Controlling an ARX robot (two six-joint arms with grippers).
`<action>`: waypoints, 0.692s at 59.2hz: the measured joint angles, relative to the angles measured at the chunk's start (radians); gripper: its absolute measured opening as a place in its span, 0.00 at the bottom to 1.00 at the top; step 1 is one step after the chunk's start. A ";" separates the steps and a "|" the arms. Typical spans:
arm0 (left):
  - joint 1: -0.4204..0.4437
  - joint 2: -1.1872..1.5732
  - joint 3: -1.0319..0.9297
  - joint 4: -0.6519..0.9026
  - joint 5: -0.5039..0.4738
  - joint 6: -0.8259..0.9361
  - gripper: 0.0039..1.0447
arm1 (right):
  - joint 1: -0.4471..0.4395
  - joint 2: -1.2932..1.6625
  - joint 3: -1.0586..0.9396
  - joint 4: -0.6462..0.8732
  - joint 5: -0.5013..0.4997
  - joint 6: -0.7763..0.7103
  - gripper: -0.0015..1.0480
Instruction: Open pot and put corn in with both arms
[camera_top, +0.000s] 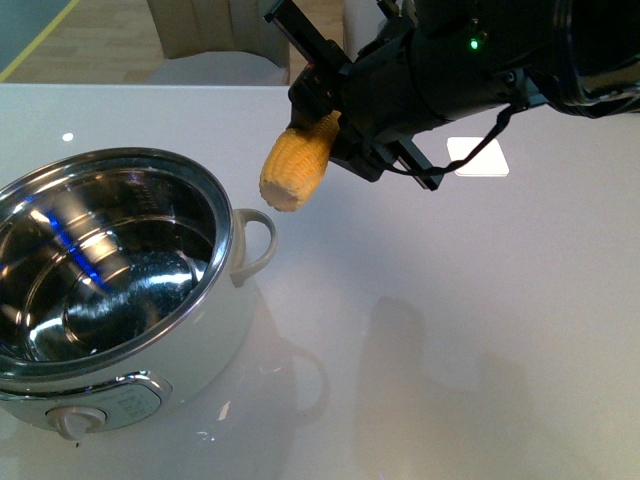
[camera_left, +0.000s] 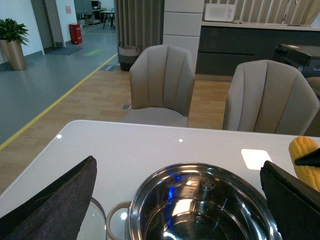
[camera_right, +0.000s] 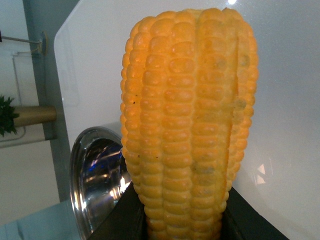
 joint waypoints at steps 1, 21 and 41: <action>0.000 0.000 0.000 0.000 0.000 0.000 0.94 | 0.000 0.008 0.014 -0.004 -0.005 0.000 0.22; 0.000 0.000 0.000 0.000 0.000 0.000 0.94 | 0.035 0.110 0.197 -0.042 -0.076 0.014 0.22; 0.000 0.000 0.000 0.000 0.000 0.000 0.94 | 0.133 0.154 0.206 -0.023 -0.121 0.055 0.21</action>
